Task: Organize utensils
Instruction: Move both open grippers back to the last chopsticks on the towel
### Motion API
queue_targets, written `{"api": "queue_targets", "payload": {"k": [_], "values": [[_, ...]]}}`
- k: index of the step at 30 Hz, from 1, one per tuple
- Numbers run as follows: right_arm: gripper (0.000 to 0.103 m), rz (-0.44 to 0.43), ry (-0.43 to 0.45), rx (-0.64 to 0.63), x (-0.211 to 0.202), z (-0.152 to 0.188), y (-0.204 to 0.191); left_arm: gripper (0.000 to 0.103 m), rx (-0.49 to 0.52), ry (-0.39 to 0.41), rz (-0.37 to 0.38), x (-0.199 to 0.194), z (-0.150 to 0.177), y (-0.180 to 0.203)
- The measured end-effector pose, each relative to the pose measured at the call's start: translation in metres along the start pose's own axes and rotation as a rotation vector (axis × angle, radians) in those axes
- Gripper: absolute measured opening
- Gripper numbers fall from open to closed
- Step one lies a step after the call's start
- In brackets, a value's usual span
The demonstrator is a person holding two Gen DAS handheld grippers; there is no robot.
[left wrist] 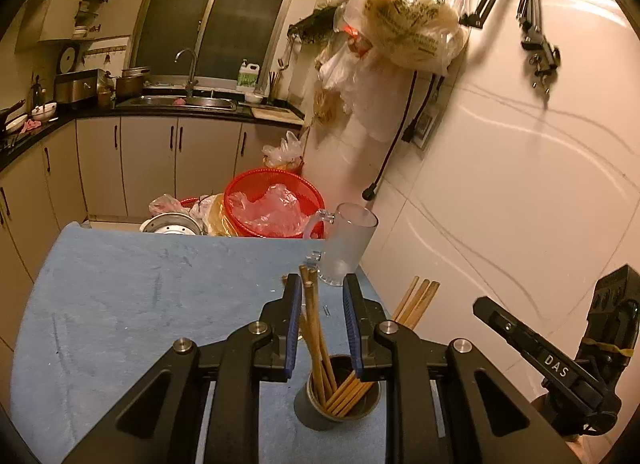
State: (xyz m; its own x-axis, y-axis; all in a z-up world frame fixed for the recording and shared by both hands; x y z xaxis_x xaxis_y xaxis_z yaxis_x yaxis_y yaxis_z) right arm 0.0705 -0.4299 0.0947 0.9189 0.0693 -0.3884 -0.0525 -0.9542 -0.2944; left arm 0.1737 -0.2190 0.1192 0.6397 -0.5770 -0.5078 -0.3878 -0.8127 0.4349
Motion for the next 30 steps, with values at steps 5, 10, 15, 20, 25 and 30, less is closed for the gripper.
{"api": "queue_targets", "payload": {"k": [5,10,15,20,25,30], "values": [[0.011,-0.069,-0.04,0.019,-0.012,0.024,-0.02,0.024,-0.016,0.003,-0.025,-0.034,0.015,-0.029],[0.011,-0.156,-0.175,0.011,0.004,0.079,-0.055,0.024,-0.048,-0.04,-0.106,-0.052,0.047,-0.076],[0.011,-0.196,-0.361,0.017,0.042,0.152,-0.086,0.024,-0.122,-0.156,-0.201,-0.045,0.091,-0.136],[0.011,-0.216,-0.443,0.058,0.057,0.185,-0.095,0.024,-0.186,-0.319,-0.274,-0.006,0.122,-0.181],[0.011,-0.185,-0.438,0.036,0.056,0.178,-0.097,0.024,-0.187,-0.442,-0.268,0.038,0.136,-0.19],[0.011,-0.167,-0.455,0.012,0.058,0.171,-0.103,0.019,-0.129,-0.433,-0.358,0.052,0.141,-0.186]]}}
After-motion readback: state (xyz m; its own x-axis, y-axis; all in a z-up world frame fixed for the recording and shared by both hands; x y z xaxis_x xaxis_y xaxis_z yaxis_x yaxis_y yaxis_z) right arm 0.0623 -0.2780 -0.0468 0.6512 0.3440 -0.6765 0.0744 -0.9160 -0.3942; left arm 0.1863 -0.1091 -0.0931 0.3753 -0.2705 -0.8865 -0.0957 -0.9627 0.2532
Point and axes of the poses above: each gripper's, at about its wrist camera, not at the fingertips, and x roughly the way its jaws point, y to its right, z to its underside, the point moved 1 cm from there along x, roughly the way its jaws point, and after that the axes turned 11 degrees about -x, right-handed, at the moved point
